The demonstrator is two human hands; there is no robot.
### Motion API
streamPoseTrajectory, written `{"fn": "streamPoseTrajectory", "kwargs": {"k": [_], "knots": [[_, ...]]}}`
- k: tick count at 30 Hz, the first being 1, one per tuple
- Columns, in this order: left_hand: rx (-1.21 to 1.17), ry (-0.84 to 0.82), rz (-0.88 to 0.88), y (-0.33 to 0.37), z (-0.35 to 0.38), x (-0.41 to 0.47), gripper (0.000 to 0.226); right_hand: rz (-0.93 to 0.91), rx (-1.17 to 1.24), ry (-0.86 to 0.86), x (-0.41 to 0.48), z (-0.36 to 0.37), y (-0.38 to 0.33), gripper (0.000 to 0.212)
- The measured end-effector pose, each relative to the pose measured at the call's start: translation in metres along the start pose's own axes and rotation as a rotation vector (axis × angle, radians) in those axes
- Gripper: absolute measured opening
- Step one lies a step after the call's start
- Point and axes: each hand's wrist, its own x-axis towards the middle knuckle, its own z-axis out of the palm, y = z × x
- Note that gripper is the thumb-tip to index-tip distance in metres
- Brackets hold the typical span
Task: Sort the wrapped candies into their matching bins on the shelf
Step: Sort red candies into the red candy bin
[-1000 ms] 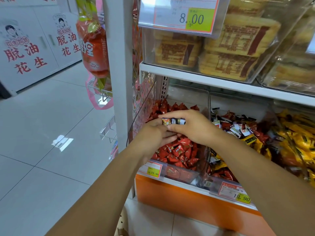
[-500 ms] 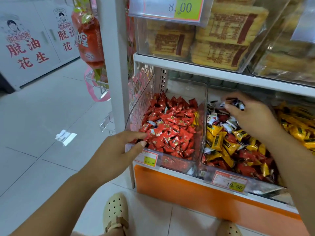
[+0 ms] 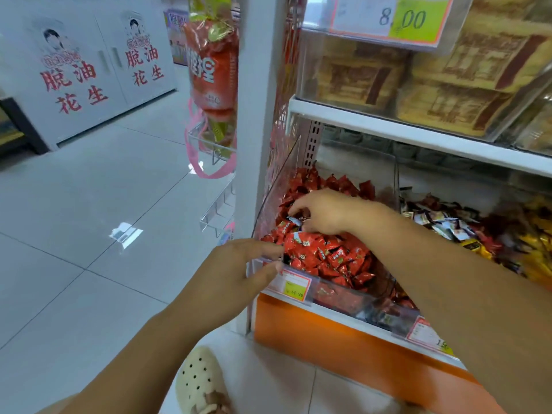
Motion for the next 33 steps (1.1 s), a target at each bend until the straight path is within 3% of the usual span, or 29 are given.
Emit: {"fn": "streamPoseTrajectory", "kwargs": {"k": [3,10,17,24,29,31,33], "knots": [[-0.023,-0.018,0.008,-0.003,-0.002,0.002,0.023,0.016,-0.034,-0.028,0.012,0.007,0.002,0.048],[-0.039,-0.037,-0.01,-0.007,-0.003,0.002,0.024,0.041,0.145,0.18,0.014,0.021,0.019,0.019],[-0.041,-0.029,-0.037,0.0,0.001,0.007,0.024,0.059,0.382,0.4,-0.027,0.002,0.029,0.019],[0.0,-0.018,-0.05,0.002,0.004,0.007,0.026,0.277,0.518,0.771,-0.094,-0.006,0.066,0.018],[0.088,-0.045,-0.029,-0.001,0.006,0.003,0.027,0.609,0.367,0.693,-0.132,-0.018,0.111,0.024],[0.115,-0.061,-0.028,0.0,0.006,0.003,0.028,0.644,0.26,0.571,-0.14,-0.017,0.11,0.031],[0.126,-0.068,-0.032,0.001,0.007,0.004,0.029,0.576,0.189,0.592,-0.139,-0.019,0.091,0.036]]}}
